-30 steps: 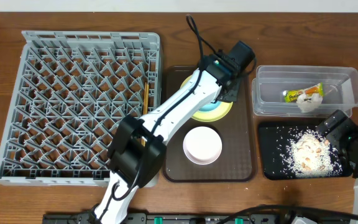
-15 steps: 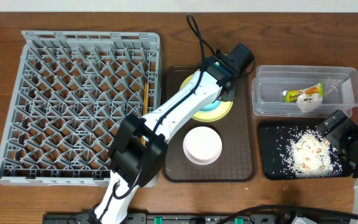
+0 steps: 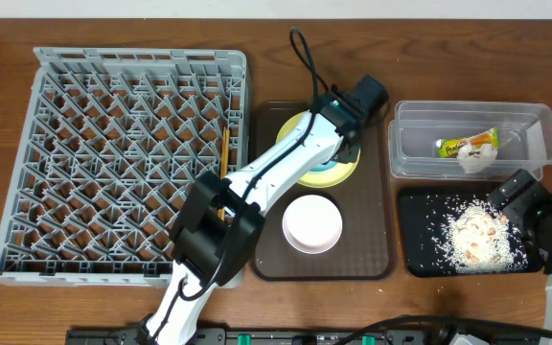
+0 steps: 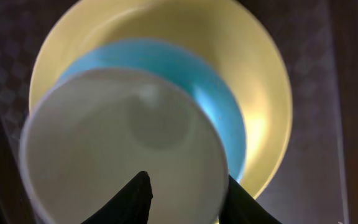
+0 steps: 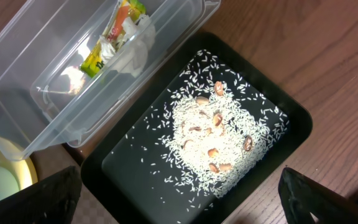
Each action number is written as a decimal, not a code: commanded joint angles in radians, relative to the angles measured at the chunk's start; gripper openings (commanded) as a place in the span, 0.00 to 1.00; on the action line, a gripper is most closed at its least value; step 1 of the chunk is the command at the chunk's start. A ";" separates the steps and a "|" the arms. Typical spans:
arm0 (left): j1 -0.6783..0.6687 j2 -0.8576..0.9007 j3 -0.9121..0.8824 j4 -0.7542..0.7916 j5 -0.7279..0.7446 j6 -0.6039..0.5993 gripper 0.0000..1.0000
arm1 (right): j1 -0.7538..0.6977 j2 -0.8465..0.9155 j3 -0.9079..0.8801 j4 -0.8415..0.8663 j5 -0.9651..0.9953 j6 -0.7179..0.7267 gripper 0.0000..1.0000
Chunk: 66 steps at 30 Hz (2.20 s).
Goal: Sort waste into correct bins and load items into the dishwasher
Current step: 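Grasp the white cup from the blue bowl with the left gripper, then lift the white cup and carry it over the dish rack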
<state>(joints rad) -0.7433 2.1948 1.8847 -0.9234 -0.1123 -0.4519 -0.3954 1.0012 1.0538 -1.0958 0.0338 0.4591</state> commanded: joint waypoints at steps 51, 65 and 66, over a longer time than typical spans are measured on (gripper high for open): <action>0.852 -0.478 -0.352 -0.234 1.333 0.523 0.07 | -0.005 0.000 0.011 0.000 0.007 -0.012 0.99; 0.974 -0.477 -0.651 -0.273 1.389 0.670 0.08 | -0.005 0.000 0.011 0.000 0.007 -0.011 0.99; 0.975 -0.477 -0.663 -0.278 1.388 0.688 0.08 | -0.005 0.000 0.011 0.000 0.007 -0.011 0.99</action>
<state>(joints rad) 0.2176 1.7100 1.2613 -1.1782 1.2366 0.1562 -0.3954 1.0012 1.0534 -1.0958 0.0334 0.4591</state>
